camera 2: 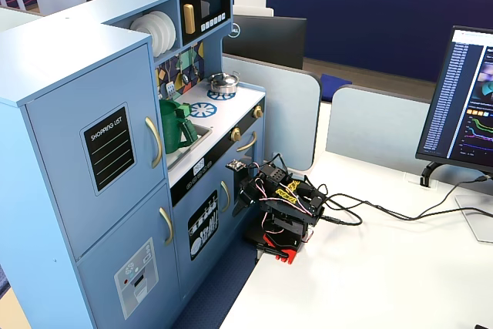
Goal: Take off the lid from the green recipient and place it on the counter
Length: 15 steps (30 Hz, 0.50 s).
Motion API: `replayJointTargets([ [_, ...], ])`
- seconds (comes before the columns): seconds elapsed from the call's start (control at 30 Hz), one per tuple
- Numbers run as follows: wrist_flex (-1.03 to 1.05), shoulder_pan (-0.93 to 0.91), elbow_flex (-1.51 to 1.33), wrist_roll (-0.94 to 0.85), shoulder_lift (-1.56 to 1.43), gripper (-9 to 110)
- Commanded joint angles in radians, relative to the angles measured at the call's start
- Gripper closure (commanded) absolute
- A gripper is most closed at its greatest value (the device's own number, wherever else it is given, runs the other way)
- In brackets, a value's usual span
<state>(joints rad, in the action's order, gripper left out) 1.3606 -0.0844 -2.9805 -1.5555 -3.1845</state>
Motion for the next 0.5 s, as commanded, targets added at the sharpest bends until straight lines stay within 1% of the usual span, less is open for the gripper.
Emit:
replayJointTargets([
  [0.0, 0.17, -0.074, -0.017, 0.046, 0.005, 101],
  [0.33, 0.16, -0.072, -0.017, 0.025, 0.006, 101],
  [0.47, -0.026, -0.089, 0.063, 0.126, 0.023, 101],
])
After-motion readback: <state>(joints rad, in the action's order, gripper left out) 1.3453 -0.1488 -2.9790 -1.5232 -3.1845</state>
